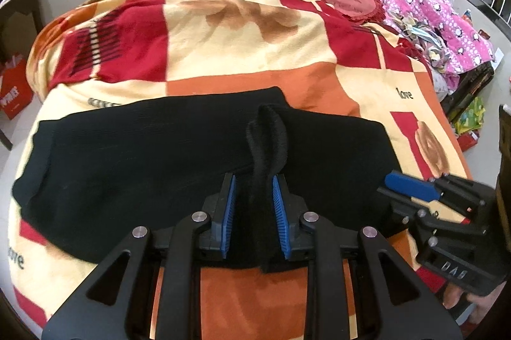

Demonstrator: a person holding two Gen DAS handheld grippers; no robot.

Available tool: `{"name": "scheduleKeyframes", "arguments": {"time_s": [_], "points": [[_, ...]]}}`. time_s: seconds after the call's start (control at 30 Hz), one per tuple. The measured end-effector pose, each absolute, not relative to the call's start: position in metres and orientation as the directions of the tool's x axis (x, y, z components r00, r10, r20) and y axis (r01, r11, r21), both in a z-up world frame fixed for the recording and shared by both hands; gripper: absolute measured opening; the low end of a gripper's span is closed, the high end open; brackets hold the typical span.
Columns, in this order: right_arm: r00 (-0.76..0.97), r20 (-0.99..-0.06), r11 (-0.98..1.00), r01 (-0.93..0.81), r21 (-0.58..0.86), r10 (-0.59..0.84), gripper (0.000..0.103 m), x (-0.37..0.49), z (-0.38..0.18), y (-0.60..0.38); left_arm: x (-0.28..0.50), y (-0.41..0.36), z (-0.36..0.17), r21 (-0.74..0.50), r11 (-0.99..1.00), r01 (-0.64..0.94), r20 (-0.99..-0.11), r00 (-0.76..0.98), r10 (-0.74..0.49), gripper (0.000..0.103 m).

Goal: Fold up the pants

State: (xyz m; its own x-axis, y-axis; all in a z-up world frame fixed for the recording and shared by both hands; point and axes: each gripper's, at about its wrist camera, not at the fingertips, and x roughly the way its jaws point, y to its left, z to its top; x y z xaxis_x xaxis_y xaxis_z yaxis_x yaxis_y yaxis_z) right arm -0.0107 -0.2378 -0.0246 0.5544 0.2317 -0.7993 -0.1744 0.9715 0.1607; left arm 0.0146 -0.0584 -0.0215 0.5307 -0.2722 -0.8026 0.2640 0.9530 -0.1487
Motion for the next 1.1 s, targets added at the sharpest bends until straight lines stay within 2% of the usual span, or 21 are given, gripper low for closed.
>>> {"name": "scheduleKeyframes", "arguments": {"time_s": [0.5, 0.87, 0.93, 1.0, 1.1], "points": [[0.529, -0.804, 0.953, -0.265, 0.148, 0.272, 0.031, 0.029, -0.026, -0.188, 0.007, -0.023, -0.018, -0.078, 0.982, 0.173, -0.803, 0.572, -0.165, 0.023], [0.513, -0.824, 0.949, -0.304, 0.085, 0.238, 0.031, 0.047, -0.035, -0.161, 0.009, 0.002, -0.022, -0.117, 0.987, 0.111, -0.821, 0.549, -0.159, 0.023], [0.517, -0.815, 0.945, -0.309, 0.107, 0.261, 0.031, 0.045, -0.028, -0.163, 0.007, 0.008, -0.021, -0.132, 0.987, 0.096, -0.821, 0.547, -0.163, 0.029], [0.531, -0.797, 0.940, -0.317, 0.128, 0.288, 0.031, 0.043, -0.018, -0.164, 0.005, 0.015, -0.020, -0.147, 0.986, 0.079, -0.816, 0.553, -0.166, 0.046], [0.543, -0.780, 0.930, -0.343, 0.133, 0.312, 0.031, 0.045, -0.009, -0.156, 0.001, 0.025, -0.015, -0.141, 0.989, 0.049, -0.808, 0.572, -0.144, 0.047]]}}
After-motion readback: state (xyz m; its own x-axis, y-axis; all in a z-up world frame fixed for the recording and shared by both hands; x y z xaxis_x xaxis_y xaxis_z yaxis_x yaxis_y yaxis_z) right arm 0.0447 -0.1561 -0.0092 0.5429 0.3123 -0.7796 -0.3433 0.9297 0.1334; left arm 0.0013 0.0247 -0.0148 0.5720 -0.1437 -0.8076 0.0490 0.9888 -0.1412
